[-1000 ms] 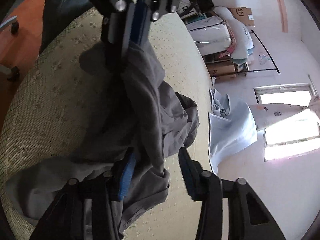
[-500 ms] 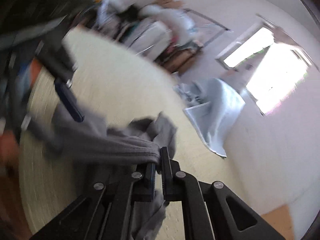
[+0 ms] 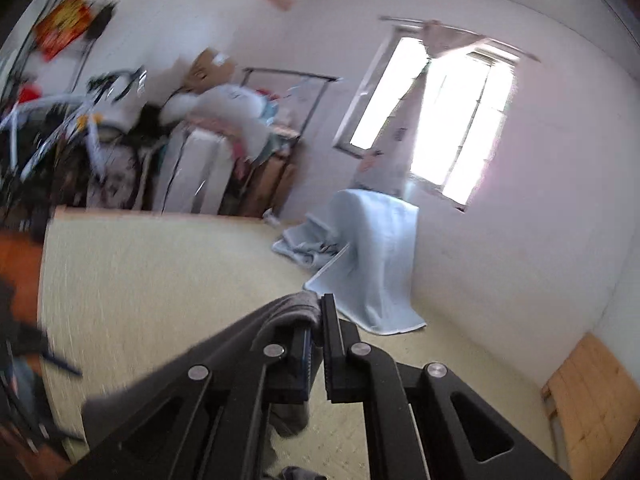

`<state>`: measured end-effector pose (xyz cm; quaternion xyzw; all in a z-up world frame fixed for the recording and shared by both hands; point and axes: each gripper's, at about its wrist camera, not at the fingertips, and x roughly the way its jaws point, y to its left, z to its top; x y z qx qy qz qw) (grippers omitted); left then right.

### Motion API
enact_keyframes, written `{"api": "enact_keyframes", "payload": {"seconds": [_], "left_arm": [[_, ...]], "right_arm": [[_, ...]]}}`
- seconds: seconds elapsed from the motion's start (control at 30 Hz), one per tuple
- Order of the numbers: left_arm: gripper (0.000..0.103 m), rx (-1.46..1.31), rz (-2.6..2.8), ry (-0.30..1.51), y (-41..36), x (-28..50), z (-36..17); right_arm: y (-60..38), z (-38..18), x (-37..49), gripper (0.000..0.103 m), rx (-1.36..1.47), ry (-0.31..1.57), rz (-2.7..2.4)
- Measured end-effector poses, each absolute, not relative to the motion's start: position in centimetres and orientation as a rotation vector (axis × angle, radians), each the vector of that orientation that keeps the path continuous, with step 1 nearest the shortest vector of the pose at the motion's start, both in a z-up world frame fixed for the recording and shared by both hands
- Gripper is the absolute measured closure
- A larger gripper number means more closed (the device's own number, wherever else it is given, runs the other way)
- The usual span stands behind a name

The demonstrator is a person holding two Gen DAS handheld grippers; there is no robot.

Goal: Fold clothes
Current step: 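Lift the grey garment up with both grippers, holding it hanging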

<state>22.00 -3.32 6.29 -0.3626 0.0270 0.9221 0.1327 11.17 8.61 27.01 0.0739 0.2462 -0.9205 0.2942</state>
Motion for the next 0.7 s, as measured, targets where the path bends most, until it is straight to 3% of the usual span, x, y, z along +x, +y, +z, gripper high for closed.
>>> {"api": "enact_keyframes", "payload": {"seconds": [0.3, 0.67, 0.7], "left_arm": [[0.019, -0.887, 2.690, 0.286, 2.0, 21.3, 5.7], [0.019, -0.567, 2.628, 0.244, 7.1, 21.1, 9.5], [0.022, -0.571, 2.621, 0.252, 7.6, 20.9, 9.5]], "right_arm": [[15.1, 32.9, 11.7, 0.100, 0.158, 0.422, -2.586], [21.0, 35.6, 14.9, 0.100, 0.151, 0.372, -2.638], [21.3, 35.7, 15.4, 0.100, 0.147, 0.376, -2.641]]}}
